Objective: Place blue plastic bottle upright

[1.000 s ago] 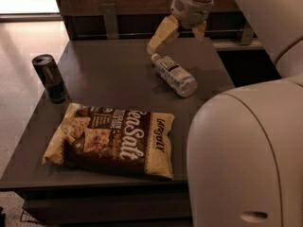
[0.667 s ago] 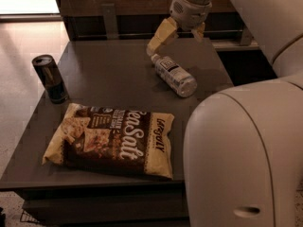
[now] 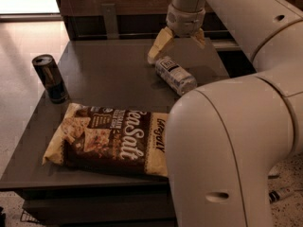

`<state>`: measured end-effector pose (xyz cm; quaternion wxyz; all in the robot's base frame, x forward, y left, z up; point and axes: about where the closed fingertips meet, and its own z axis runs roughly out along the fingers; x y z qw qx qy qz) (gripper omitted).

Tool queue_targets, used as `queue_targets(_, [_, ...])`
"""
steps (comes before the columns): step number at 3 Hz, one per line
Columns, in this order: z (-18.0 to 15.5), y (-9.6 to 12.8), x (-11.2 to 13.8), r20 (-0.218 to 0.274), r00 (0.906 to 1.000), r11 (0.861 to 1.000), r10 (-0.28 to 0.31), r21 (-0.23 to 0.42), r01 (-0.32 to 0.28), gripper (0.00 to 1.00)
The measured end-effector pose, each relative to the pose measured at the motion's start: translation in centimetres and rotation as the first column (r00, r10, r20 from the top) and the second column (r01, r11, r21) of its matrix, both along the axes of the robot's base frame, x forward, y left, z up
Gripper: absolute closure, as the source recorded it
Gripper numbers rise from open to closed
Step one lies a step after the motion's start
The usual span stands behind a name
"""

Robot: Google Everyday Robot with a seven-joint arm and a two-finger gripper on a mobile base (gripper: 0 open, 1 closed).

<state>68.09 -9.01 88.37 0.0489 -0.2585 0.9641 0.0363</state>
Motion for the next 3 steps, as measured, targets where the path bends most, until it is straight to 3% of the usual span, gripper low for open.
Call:
queue_targets(1, [-0.6,-1.3,-0.7,-0.035,0.9994,1.000,0.000,-0.012,-0.001,0.00])
queue_targets(3, [-2.0,-0.2,-0.9,-0.068,0.9935,0.996,0.091,0.028,-0.089,0.00])
